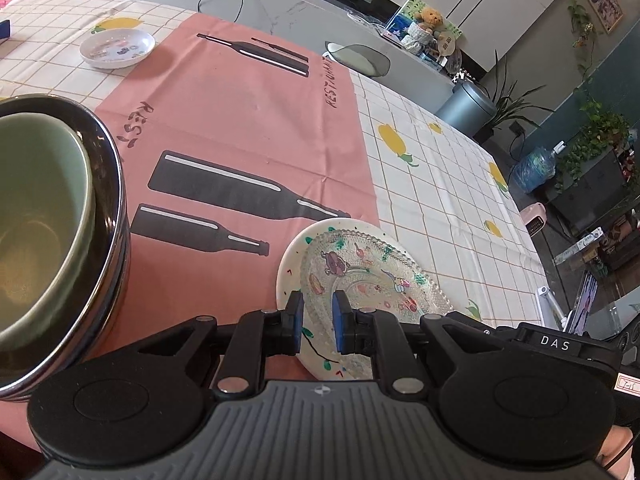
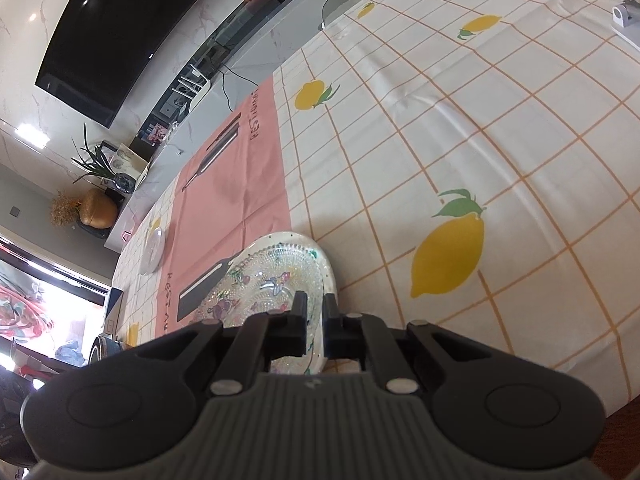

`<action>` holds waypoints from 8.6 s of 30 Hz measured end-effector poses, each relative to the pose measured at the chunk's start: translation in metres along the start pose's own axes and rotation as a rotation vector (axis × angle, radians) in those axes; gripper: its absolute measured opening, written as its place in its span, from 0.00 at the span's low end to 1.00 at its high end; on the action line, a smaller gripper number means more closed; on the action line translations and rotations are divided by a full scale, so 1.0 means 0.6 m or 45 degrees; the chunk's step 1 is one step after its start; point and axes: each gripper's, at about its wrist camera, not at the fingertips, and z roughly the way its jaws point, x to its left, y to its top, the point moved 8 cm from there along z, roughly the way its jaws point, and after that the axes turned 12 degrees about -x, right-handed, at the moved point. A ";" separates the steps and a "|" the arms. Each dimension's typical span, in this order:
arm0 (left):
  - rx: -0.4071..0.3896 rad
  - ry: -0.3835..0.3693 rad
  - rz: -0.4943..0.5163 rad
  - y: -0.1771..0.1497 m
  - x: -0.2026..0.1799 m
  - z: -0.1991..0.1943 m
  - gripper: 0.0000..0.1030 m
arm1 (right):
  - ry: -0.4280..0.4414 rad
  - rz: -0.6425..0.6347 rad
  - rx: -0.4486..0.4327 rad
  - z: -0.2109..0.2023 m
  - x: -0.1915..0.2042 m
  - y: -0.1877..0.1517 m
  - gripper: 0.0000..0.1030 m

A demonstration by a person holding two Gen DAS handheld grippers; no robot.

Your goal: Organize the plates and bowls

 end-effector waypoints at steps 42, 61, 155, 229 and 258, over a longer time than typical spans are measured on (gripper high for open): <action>0.009 0.110 0.299 -0.011 -0.009 0.019 0.16 | -0.225 -0.557 -0.075 0.030 0.054 -0.009 0.04; 0.052 -0.043 0.320 0.067 -0.044 -0.051 0.36 | -0.154 -0.599 -0.102 0.014 0.137 0.015 0.30; -0.183 -0.064 -0.019 0.236 0.073 -0.133 0.06 | 0.190 -0.261 0.111 0.111 0.362 0.009 0.02; 0.131 -0.031 0.013 -0.001 -0.018 0.029 0.33 | -0.232 -0.344 -0.059 0.028 0.080 -0.021 0.18; -0.186 0.043 0.240 0.176 0.071 -0.219 0.76 | 0.015 -0.479 -0.028 -0.024 0.291 -0.067 0.61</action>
